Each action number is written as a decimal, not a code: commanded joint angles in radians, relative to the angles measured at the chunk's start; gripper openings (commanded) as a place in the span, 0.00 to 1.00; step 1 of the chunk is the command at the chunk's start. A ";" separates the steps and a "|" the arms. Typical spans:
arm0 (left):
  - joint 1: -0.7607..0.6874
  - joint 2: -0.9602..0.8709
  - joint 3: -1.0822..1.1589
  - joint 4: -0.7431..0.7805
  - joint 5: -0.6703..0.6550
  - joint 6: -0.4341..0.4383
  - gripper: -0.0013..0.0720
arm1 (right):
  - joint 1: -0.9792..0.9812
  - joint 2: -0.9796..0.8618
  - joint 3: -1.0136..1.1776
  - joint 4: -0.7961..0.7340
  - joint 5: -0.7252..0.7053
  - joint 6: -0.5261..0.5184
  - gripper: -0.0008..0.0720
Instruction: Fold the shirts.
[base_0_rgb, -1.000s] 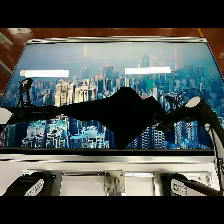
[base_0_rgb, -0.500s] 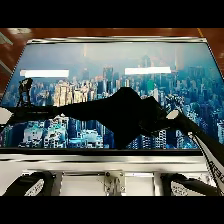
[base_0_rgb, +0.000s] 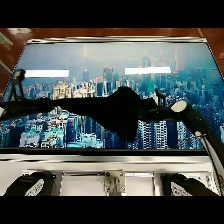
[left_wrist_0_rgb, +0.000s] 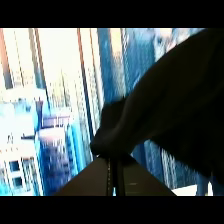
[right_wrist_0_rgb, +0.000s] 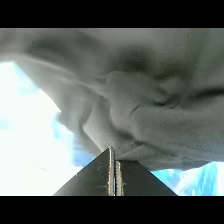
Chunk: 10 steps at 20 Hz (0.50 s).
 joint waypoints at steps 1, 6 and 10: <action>0.013 0.051 0.221 0.013 -0.003 0.032 0.07 | 0.001 0.237 0.257 -0.192 0.083 -0.088 0.09; 0.047 0.157 0.666 0.038 -0.002 0.032 0.07 | 0.002 0.521 0.736 -0.687 -0.168 0.109 0.09; 0.050 0.237 0.812 0.038 -0.004 0.028 0.07 | 0.002 0.576 0.895 -0.743 -0.044 0.228 0.09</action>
